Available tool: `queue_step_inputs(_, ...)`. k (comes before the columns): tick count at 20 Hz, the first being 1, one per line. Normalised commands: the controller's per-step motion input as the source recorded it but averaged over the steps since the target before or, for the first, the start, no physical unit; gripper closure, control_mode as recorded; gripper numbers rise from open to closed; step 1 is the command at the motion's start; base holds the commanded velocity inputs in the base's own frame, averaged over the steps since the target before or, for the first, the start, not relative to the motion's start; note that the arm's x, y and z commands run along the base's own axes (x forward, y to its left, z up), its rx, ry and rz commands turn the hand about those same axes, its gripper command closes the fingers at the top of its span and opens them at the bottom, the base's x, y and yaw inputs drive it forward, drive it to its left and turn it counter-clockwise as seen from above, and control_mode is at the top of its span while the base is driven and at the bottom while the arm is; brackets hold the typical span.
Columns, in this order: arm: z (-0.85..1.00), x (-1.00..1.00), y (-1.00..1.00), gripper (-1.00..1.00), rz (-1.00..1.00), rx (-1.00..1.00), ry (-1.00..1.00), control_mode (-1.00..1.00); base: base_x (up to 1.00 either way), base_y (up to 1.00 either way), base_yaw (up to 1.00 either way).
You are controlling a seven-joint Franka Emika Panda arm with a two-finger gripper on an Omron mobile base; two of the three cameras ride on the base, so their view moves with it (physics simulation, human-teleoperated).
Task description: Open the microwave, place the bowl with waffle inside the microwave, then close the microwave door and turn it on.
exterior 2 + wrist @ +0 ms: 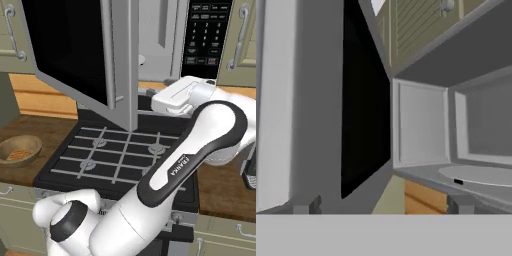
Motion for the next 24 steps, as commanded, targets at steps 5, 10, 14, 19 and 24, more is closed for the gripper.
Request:
queue_step_inputs(5,-0.01,0.0,0.26,-1.0,0.13,0.0,0.0,-1.0,0.0,0.0,0.0)
queue_step_inputs(10,0.0,-0.19,0.55,-1.0,0.04,0.0,0.0,-1.0,0.0,0.0,0.0)
queue_step_inputs(14,0.0,-0.09,0.72,-1.0,0.0,0.0,0.0,-1.0,0.0,0.0,0.0)
queue_step_inputs(19,-0.01,-0.14,0.69,-1.0,0.0,0.0,0.0,-1.0,0.0,0.0,0.0)
queue_step_inputs(24,-0.01,-0.44,0.7,-1.0,0.02,0.0,0.01,-1.0,0.0,0.0,0.0)
